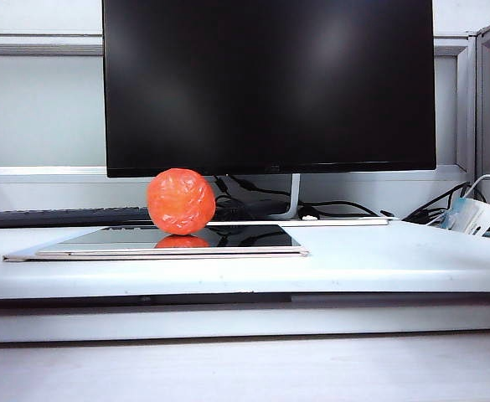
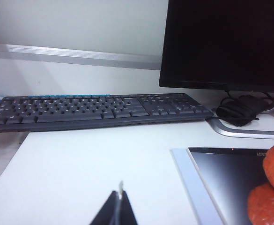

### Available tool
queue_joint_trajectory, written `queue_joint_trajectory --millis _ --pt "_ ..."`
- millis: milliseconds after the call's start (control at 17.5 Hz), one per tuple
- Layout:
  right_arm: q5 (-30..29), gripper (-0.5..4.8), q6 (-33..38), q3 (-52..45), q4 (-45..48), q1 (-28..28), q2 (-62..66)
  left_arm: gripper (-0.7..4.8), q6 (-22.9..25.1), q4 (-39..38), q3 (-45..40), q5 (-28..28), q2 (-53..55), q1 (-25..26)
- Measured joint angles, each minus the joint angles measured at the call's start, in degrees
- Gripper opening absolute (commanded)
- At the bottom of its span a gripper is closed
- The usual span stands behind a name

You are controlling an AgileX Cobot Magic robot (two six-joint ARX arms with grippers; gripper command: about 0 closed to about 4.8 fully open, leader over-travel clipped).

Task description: Place the orange on the center of the mirror.

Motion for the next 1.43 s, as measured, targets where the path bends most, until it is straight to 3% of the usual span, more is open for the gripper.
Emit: queue_joint_trajectory --millis 171,342,1427 --pt "17.09 0.00 2.29 0.00 -0.46 -0.02 0.00 -0.05 0.00 0.00 0.00 0.00 0.00 0.00" --pt "24.06 0.00 3.74 0.00 -0.44 -0.07 0.00 -0.05 0.00 0.00 0.00 0.00 0.00 0.00" --pt "25.81 0.00 4.96 0.00 -0.42 -0.04 0.00 -0.05 0.00 0.00 0.00 0.00 0.00 0.00"
